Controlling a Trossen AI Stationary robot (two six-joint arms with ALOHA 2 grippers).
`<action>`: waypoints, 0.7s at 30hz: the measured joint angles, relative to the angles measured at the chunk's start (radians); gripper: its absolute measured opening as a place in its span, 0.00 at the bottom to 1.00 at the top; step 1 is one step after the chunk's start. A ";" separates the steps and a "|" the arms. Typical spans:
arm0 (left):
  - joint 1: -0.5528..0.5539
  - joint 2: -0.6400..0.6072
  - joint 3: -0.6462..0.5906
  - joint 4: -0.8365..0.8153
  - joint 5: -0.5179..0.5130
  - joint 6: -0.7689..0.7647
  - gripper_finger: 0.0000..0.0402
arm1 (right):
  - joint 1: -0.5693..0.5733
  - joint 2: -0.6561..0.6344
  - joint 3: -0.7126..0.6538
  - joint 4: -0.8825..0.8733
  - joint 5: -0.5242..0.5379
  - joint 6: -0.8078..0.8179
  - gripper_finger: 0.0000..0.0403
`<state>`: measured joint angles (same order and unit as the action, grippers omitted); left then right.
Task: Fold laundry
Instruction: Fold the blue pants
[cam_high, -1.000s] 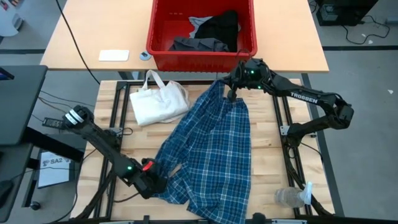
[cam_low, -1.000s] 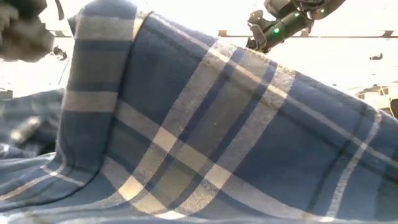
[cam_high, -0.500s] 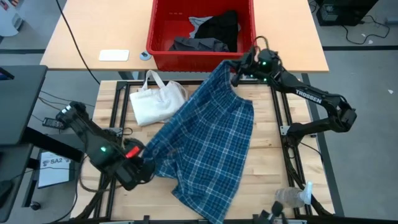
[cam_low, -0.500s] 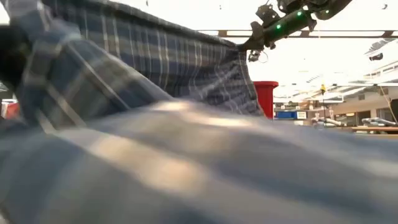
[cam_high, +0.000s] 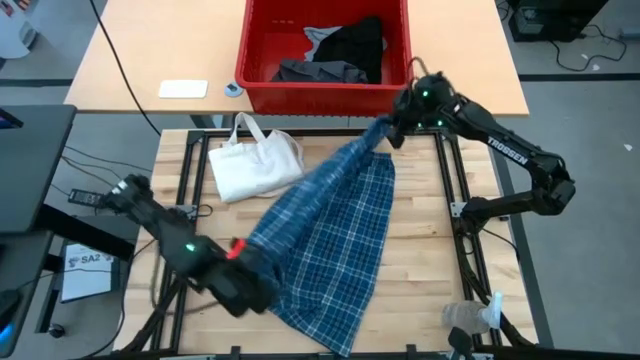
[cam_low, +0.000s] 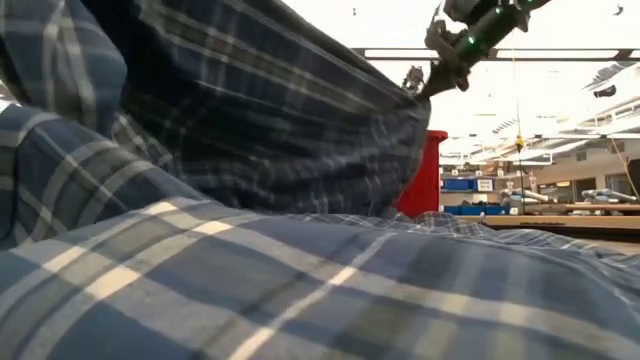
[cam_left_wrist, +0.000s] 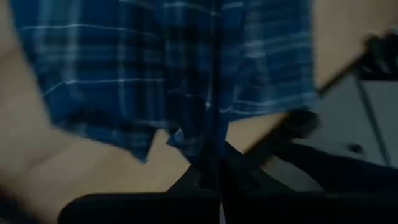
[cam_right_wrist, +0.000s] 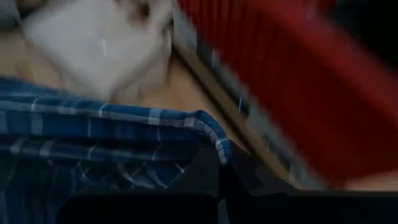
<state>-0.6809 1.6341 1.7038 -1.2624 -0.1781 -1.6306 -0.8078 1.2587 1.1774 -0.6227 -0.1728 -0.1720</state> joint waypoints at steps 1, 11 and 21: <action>0.006 0.029 0.000 0.054 0.008 0.022 0.00 | -0.003 0.000 -0.016 -0.034 0.009 0.001 0.02; 0.088 0.294 0.000 0.519 0.116 0.195 0.01 | -0.025 0.000 -0.184 -0.050 0.026 0.034 0.02; 0.077 0.389 -0.001 0.649 0.112 0.097 0.02 | -0.026 0.001 -0.307 -0.062 0.052 -0.051 0.02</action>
<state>-0.6042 2.0226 1.7031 -0.6137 -0.0661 -1.5337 -0.8333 1.2594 0.8706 -0.6849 -0.1208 -0.2235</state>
